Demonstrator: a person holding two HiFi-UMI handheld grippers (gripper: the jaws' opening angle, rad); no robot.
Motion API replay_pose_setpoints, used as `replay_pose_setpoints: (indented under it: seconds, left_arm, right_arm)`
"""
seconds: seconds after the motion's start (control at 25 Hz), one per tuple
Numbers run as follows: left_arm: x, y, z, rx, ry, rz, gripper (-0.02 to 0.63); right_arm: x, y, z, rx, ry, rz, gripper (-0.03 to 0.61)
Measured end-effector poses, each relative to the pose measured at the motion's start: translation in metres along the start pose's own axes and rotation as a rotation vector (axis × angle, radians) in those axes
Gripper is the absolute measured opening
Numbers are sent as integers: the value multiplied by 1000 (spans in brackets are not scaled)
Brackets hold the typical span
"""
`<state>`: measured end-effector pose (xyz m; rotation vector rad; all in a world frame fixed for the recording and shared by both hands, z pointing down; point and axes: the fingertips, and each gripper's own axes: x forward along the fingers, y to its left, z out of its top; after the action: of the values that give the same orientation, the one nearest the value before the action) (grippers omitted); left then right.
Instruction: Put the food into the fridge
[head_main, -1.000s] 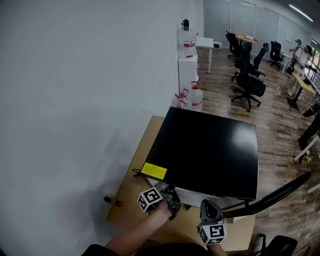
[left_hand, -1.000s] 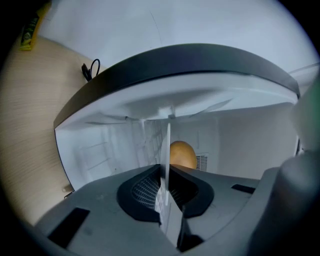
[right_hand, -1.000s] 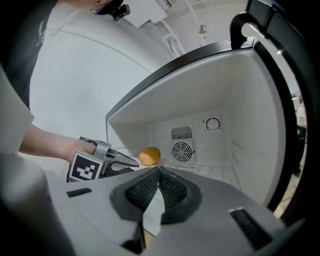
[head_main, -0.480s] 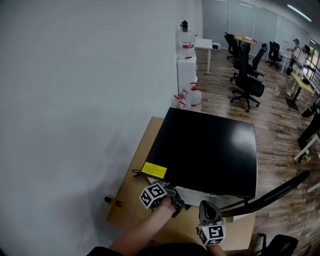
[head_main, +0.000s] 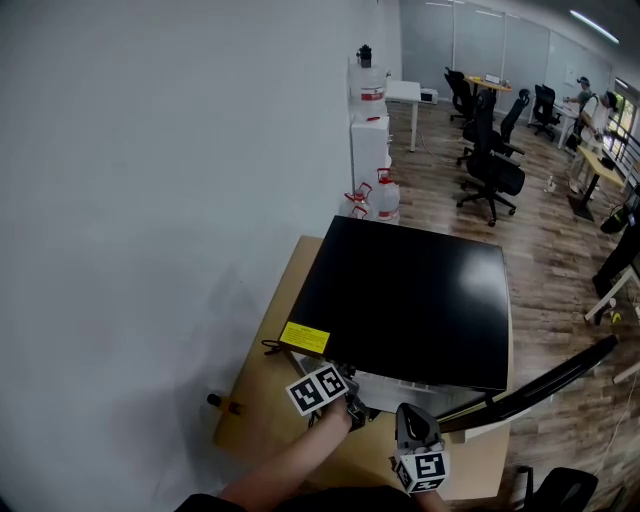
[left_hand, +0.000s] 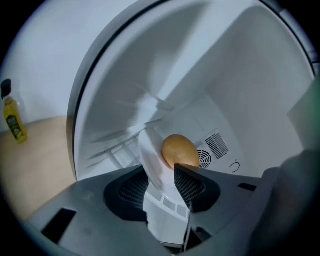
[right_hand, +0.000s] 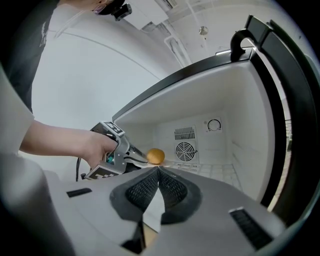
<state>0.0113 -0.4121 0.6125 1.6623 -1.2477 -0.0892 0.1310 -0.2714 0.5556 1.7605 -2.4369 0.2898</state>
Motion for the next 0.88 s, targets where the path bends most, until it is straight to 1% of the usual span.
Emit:
replay_pose_setpoints:
  seconds: [0.16, 0.32, 0.48, 0.6, 0.72, 0.88]
  left_arm:
    - [2, -3, 1, 109, -10, 9, 195]
    - [-2, -6, -1, 182, -26, 6, 235]
    - [-3, -5, -3, 287, -4, 7, 255]
    - [-7, -2, -4, 364, -14, 7, 267]
    - [-10, 0, -6, 381, -33, -11, 270]
    - [-10, 2, -7, 395, -59, -50, 272]
  right_arm:
    - [-1, 0, 2, -2, -17, -5, 60]
    - [-7, -1, 1, -10, -17, -13, 60]
    - [-13, -1, 2, 17, -7, -29, 60]
    - [-22, 4, 3, 24, 0, -34, 60]
    - [-31, 6, 10, 58, -19, -43, 60]
    - [-38, 13, 17, 50, -37, -45, 60]
